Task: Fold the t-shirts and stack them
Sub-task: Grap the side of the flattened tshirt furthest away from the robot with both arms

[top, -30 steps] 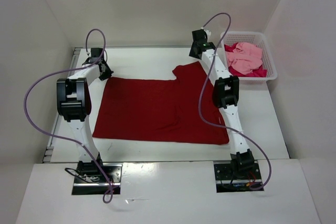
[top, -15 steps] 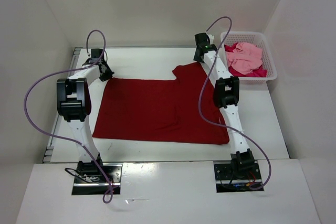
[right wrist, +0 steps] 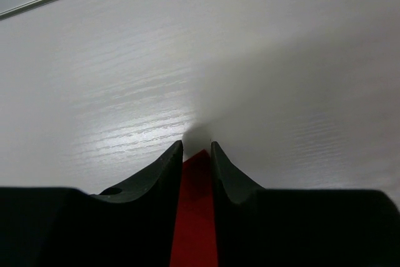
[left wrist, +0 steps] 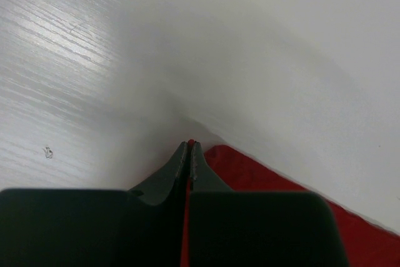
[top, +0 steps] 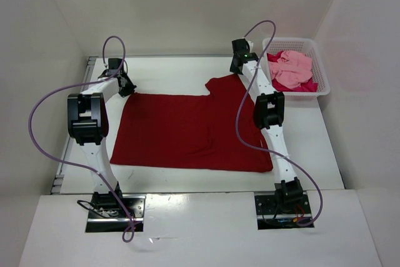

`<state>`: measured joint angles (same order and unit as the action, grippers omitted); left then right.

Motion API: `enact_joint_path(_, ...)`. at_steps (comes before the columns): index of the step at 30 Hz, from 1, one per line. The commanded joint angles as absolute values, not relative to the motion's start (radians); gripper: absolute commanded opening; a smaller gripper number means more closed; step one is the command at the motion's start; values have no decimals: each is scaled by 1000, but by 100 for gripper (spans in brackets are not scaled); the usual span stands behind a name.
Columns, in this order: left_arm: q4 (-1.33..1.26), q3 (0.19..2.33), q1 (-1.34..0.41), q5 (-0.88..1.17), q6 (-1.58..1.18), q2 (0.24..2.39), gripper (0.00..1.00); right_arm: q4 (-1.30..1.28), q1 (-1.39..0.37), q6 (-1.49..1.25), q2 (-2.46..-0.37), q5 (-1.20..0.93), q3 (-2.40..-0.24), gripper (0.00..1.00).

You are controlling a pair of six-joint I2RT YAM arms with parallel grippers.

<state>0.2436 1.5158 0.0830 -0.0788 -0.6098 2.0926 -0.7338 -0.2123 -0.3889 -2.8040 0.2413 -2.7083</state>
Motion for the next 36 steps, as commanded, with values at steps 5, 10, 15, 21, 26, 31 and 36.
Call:
enact_joint_path(5,219,1516,89,-72,-623,2057,0,-771,-209,-399,-2830,218,-2755,13)
enact_joint_path(10,219,1516,89,-72,-623,2057,0,-781,-209,-408,-2830,218,-2764,10)
enact_joint_path(15,219,1525,89,-63,-623,2057,0,-792,-209,-408,-2806,227,-2795,0)
enact_joint_path(21,219,1525,89,-54,-632,2039,0,-813,-209,-408,-2703,249,-2767,0)
enact_joint_path(26,219,1516,89,-54,-632,2019,0,-833,-209,-408,-2626,249,-2711,0)
enact_joint_path(31,219,1473,89,-43,-632,1985,0,-822,-209,-387,-2479,223,-2501,0)
enact_joint_path(36,207,1401,89,-34,-641,1901,0,-786,-200,-397,-2271,193,-2206,0)
